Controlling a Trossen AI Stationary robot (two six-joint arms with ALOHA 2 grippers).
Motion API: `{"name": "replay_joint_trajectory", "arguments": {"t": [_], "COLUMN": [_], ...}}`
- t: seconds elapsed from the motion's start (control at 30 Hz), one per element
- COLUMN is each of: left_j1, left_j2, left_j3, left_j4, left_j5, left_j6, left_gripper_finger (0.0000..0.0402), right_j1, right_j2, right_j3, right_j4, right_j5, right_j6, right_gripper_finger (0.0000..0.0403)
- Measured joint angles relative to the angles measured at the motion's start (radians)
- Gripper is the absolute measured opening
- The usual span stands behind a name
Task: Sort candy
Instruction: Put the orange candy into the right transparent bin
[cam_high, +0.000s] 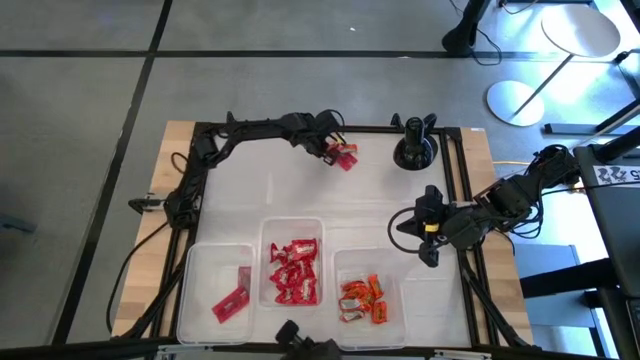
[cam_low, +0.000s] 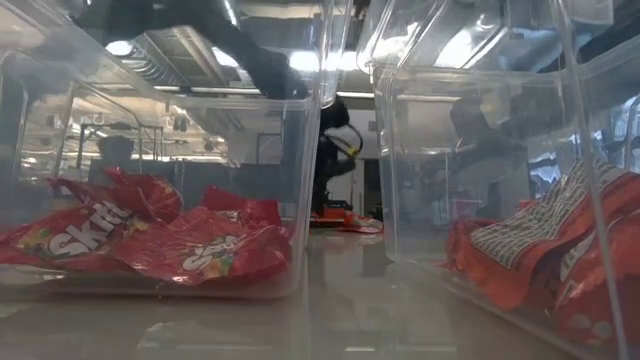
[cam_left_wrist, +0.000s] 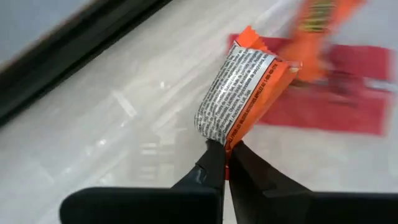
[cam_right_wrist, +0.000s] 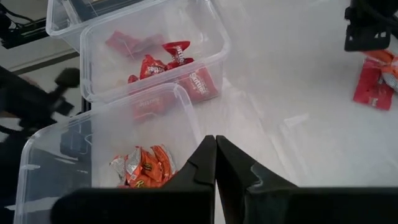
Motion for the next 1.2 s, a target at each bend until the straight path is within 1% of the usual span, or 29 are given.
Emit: {"name": "replay_joint_trajectory", "arguments": {"t": [0.2, 0.33, 0.43, 0.53, 0.67, 0.8, 0.93, 1.07, 1.2], "left_j1": [-0.077, -0.139, -0.207, -0.296, -0.443, -0.614, -0.79, -0.95, -1.054], "left_j2": [-0.124, -0.242, -0.33, -0.404, -0.478, -0.522, -0.533, -0.52, -0.478], "left_j3": [0.0, 0.0, 0.001, 0.001, 0.001, 0.002, 0.002, 0.002, 0.002], "left_j4": [-0.069, -0.101, -0.152, -0.213, -0.278, -0.307, -0.276, -0.178, 0.006], "left_j5": [-0.11, -0.135, -0.196, -0.25, -0.254, -0.254, -0.254, -0.254, -0.258], "left_j6": [0.065, 0.066, 0.039, 0.004, -0.015, -0.074, -0.129, -0.107, -0.08], "left_gripper_finger": [0.0002, 0.0003, 0.0002, 0.0002, 0.0002, 0.0001, 0.0001, 0.0001, 0.0001], "right_j1": [0.001, 0.001, 0.001, 0.001, 0.001, 0.0, 0.0, 0.0, 0.0], "right_j2": [0.0, 0.0, 0.0, 0.0, 0.0, 0.0, 0.0, 0.0, 0.0], "right_j3": [0.0, 0.0, 0.0, 0.0, 0.0, 0.0, 0.0, 0.0, 0.0], "right_j4": [0.0, -0.001, -0.003, -0.001, 0.009, 0.05, 0.092, 0.099, 0.11], "right_j5": [-0.001, -0.001, 0.0, 0.013, 0.049, 0.106, 0.134, 0.134, 0.137], "right_j6": [0.0, -0.008, -0.027, -0.041, -0.045, -0.045, -0.01, 0.084, 0.165], "right_gripper_finger": [0.0007, 0.0007, 0.0007, 0.0007, 0.0007, 0.0007, 0.0007, 0.0007, 0.0007]}}
